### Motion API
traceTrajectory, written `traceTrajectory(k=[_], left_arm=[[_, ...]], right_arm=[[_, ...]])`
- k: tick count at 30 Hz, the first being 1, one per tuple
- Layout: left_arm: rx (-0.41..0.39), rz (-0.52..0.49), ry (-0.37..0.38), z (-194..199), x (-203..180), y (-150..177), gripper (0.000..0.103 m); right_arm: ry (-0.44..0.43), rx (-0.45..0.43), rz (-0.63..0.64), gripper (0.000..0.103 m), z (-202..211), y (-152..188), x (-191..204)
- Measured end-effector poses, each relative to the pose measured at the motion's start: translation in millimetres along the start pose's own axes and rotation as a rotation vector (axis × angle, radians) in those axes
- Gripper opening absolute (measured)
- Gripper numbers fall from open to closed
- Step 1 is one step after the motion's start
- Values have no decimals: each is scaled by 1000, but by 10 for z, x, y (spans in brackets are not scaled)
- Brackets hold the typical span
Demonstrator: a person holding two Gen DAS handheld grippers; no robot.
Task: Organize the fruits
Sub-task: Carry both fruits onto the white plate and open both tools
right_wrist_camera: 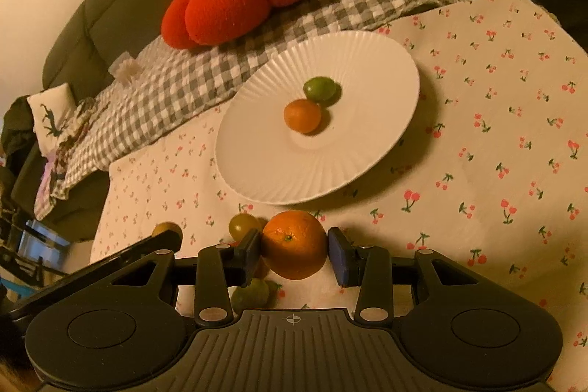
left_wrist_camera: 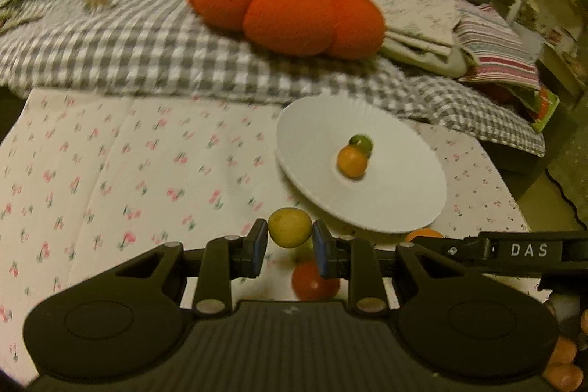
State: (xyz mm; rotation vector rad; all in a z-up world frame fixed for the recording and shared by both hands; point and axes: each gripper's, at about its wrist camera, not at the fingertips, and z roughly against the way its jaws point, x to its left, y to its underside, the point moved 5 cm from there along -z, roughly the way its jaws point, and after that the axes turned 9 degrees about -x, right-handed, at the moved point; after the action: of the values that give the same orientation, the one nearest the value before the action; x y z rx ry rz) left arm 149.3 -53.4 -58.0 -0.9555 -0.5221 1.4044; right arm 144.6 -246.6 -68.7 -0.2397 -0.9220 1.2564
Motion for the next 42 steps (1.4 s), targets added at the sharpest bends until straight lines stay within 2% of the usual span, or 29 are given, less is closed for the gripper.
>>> traceTrajectory(k=[8,22,31,37,39,41,42], left_arm=[[-22,-63,47,-185,-200,-81,25],[-31,-195,85,-582,-516,-117,25],[-5,-228,106,-749,-555,-29,25],[-2,-228,93,-802,-543,-19,28],[-2,-224,90,-802,-526,-24,37],[-8,-220,87,-784,-521,-35,40],[-10,-217,88,-770,-516,-43,40]], right_arm=[[21,-50,-12,39,42,-191,-101],[85,-134,6,39,-55,-496,-310],[78,-138,109,39,-297,-477,-262],[58,-137,121,41,-337,-468,-252],[57,-142,118,45,-321,-479,-248],[61,-154,112,60,-295,-497,-246],[67,-164,106,60,-265,-519,-254]])
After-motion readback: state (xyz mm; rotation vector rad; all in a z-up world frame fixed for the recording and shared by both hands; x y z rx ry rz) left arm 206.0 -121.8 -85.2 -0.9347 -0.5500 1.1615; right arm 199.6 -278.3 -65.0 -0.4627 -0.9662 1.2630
